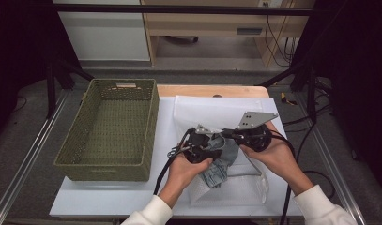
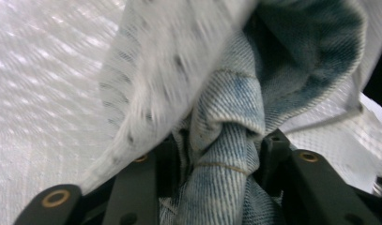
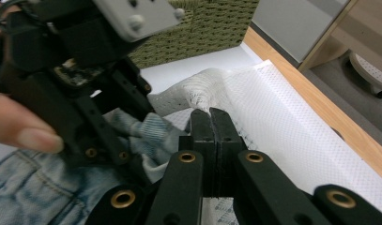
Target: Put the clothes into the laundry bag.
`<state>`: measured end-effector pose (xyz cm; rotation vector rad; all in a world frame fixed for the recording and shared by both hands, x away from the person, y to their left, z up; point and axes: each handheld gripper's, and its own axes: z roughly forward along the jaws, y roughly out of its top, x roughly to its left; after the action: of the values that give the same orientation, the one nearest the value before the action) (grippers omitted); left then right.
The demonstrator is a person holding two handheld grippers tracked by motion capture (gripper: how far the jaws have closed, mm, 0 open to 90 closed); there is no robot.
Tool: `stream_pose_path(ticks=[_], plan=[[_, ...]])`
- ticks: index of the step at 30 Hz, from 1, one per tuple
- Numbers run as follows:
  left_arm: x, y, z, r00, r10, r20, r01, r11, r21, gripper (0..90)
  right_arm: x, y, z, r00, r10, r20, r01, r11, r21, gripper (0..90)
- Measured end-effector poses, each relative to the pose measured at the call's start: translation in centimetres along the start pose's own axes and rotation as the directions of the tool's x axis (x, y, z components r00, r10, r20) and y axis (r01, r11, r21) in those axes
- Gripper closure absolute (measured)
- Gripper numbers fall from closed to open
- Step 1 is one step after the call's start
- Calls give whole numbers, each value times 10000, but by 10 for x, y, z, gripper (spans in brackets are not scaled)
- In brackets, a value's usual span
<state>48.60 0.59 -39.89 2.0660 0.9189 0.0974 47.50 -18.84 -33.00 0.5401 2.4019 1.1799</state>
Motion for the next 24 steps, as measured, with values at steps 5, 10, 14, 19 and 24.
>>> stream_pose_path(ticks=[5, 10, 14, 19, 24], plan=[[4, -4, 4, 9996, -269, -34, 268, 9994, -195, 445, 3, -5, 7, 10000, 3, -15, -3, 9998, 206, 900], [-4, -8, -2, 9996, 26, -294, -40, 9988, -481, 303, 2, -7, 11, 9999, 111, 7, -112, 9997, 197, 900], [-6, -10, -9, 9997, 59, -216, -75, 9974, -722, 284, 2, -7, 12, 9999, 157, 65, -158, 9995, 262, 900], [-8, -14, -20, 9987, 263, -438, -311, 9933, -1113, 281, 1, -8, 14, 9997, 248, 93, -250, 9993, 275, 900], [-11, -21, -32, 9989, 306, -341, -351, 9895, -1403, 306, 2, -14, 19, 9995, 309, 2, -309, 9989, 362, 900]])
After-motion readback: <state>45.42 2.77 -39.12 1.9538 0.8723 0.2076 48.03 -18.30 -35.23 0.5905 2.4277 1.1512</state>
